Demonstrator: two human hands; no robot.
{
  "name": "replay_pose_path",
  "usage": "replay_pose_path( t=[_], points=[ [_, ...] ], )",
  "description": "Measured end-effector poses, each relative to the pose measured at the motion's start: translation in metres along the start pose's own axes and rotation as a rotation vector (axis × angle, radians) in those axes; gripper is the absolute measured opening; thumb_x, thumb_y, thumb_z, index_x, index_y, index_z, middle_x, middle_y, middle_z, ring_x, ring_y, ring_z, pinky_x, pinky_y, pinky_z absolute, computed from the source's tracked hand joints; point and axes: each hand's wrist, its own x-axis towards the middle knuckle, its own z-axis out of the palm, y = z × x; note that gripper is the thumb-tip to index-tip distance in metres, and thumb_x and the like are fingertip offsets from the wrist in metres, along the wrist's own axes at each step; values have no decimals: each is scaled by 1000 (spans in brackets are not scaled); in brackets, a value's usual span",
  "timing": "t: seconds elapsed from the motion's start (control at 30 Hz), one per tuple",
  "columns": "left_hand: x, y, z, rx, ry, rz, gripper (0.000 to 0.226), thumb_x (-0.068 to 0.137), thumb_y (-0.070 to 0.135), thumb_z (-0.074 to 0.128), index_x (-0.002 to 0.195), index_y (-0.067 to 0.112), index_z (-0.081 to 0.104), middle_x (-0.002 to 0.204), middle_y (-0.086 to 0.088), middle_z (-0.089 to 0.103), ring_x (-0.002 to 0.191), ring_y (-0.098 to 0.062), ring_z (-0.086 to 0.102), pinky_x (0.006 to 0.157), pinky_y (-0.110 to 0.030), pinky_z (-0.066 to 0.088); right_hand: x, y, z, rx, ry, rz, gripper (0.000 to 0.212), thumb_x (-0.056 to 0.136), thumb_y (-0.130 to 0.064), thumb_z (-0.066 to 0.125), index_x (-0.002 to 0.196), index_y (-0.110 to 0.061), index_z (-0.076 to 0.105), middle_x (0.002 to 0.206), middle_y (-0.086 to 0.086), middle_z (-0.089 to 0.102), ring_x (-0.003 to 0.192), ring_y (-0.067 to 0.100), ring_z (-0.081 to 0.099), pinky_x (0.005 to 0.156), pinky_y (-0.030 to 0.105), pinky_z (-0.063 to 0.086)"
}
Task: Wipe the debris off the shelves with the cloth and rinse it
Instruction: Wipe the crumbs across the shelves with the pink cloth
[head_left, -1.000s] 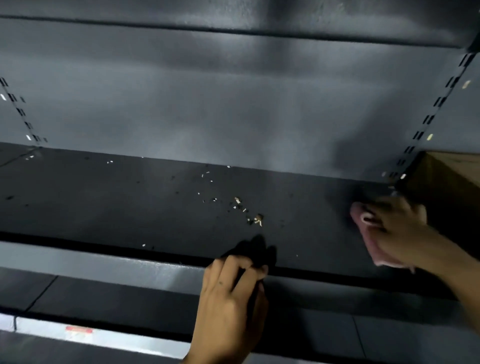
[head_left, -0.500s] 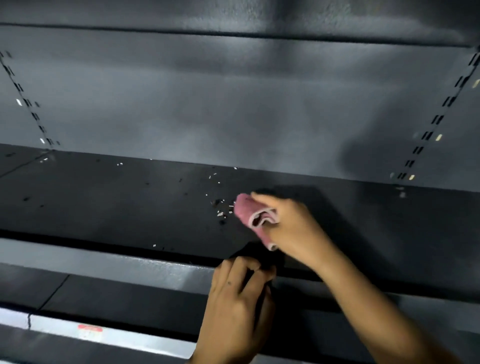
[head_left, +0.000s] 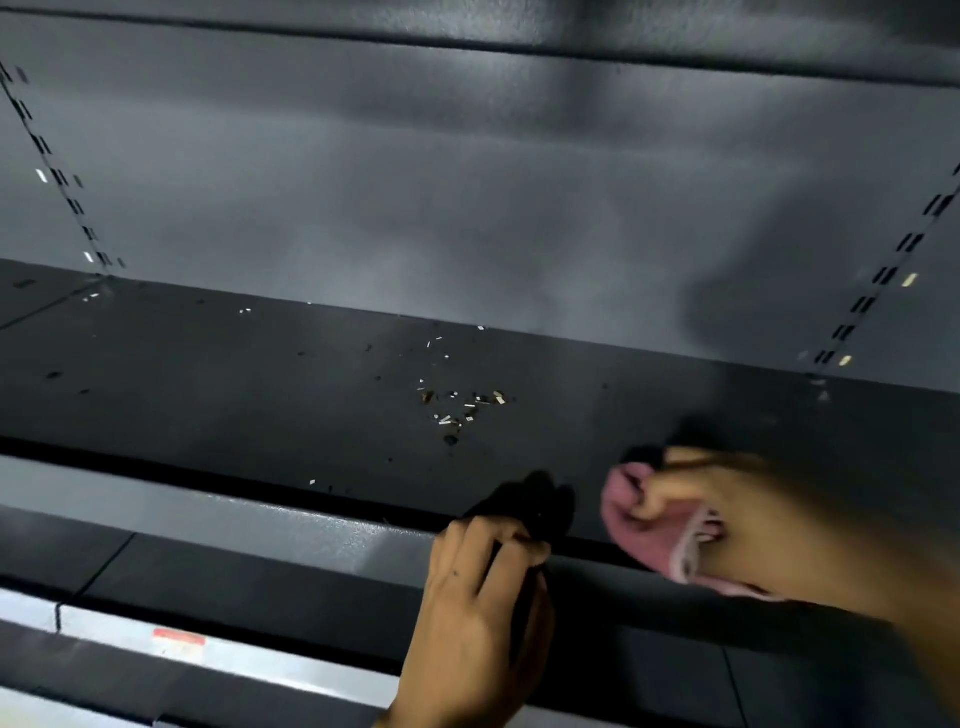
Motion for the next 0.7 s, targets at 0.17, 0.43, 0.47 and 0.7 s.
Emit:
replay_pose_path(
  t=[0.17, 0.43, 0.47, 0.7],
  points=[
    [-1, 0, -1, -4, -9, -32, 17, 81, 15, 56, 98, 18, 54, 100, 0, 50, 81, -19, 46, 72, -30, 40, 72, -69, 9, 143, -29, -188, 32, 67, 1, 54, 82, -26, 64, 79, -9, 50, 70, 16, 57, 59, 24, 44],
    [-1, -1, -23, 1, -94, 11, 19, 88, 15, 52, 104, 12, 61, 104, -4, 57, 91, -21, 53, 77, -34, 46, 66, -34, -18, 414, 160, -188, 66, 64, 20, 58, 97, -35, 70, 110, -21, 61, 103, -3, 58, 87, 10, 47],
    [-2, -3, -26, 20, -83, 16, 20, 92, 18, 49, 104, 12, 63, 104, -4, 57, 92, -21, 53, 77, -35, 46, 56, -24, -22, 394, 52, -234, 69, 62, 21, 54, 94, -39, 71, 109, -24, 62, 104, -4, 58, 86, 12, 49],
    [-10, -25, -40, 30, 44, -45, 15, 86, 12, 52, 99, 14, 59, 101, 0, 54, 93, -20, 51, 84, -26, 39, 45, -27, 16, 260, -101, -443, 64, 61, -1, 66, 103, -49, 63, 112, -36, 61, 105, -10, 55, 84, 5, 44]
  ],
)
